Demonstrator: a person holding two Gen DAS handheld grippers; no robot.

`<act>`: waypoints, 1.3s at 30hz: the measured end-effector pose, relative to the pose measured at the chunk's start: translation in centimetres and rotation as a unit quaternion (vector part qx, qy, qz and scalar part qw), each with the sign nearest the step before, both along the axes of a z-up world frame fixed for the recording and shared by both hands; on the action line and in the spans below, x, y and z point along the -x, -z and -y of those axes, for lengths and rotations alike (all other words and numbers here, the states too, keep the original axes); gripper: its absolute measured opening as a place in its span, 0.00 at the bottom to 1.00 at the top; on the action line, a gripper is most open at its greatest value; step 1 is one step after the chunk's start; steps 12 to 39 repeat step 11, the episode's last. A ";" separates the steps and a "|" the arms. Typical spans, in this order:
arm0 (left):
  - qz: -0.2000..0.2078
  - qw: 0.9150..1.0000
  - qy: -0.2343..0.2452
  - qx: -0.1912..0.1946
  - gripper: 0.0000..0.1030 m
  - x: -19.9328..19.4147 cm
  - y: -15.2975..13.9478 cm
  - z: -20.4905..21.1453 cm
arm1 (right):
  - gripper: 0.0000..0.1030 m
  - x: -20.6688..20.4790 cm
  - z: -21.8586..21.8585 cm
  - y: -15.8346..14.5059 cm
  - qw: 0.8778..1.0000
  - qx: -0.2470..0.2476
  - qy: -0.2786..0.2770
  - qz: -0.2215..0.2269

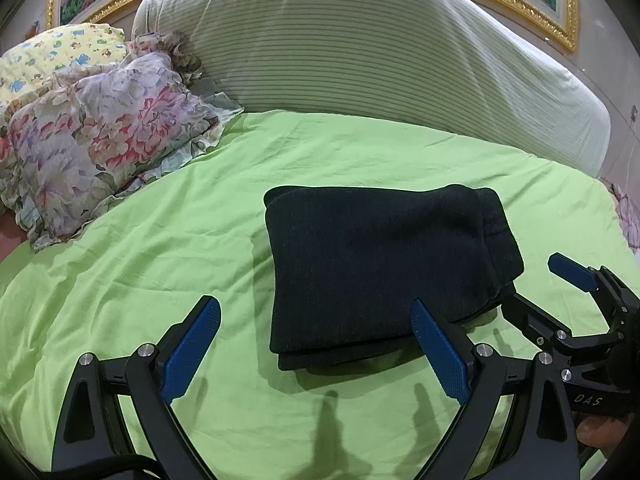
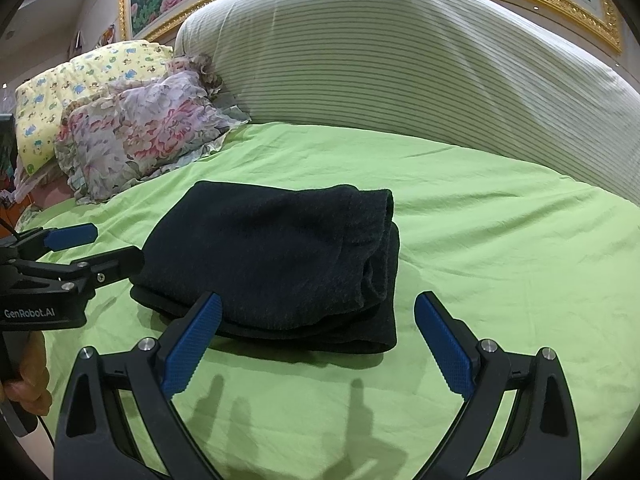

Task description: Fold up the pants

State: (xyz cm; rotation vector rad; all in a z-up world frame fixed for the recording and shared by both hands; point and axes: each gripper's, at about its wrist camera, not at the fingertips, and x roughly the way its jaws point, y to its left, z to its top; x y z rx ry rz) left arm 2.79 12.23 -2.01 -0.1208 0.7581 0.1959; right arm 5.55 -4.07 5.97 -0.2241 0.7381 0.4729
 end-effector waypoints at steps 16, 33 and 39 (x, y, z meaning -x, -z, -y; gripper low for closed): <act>-0.004 1.000 -0.003 0.000 0.94 0.0 -0.1 0.4 | 0.94 0.2 0.4 -0.2 1.000 -0.010 0.007 0.001; -0.004 1.000 -0.003 0.000 0.94 0.0 -0.1 0.4 | 0.94 0.2 0.4 -0.2 1.000 -0.010 0.007 0.001; -0.004 1.000 -0.003 0.000 0.94 0.0 -0.1 0.4 | 0.94 0.2 0.4 -0.2 1.000 -0.010 0.007 0.001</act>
